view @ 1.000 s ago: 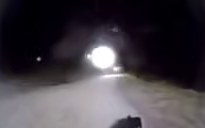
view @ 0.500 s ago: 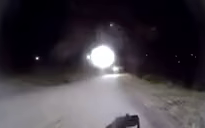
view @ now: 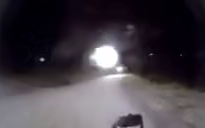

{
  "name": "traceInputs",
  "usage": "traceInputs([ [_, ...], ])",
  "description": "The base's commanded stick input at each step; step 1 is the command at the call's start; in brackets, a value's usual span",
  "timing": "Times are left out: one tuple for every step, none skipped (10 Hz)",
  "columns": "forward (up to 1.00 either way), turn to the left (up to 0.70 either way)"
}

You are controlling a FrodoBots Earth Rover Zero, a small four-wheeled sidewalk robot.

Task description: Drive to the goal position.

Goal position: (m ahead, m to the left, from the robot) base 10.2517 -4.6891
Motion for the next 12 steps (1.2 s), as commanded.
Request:
traceInputs([
  [1.00, 0.00],
  [1.00, 0.00],
  [1.00, 0.06],
  [1.00, 0.23],
  [1.00, 0.39],
  [1.00, 0.40],
  [1.00, 0.16],
  [1.00, 0.00],
  [1.00, 0.00],
  [1.00, 0.00],
  [1.00, 0.00],
  [1.00, 0.00],
])
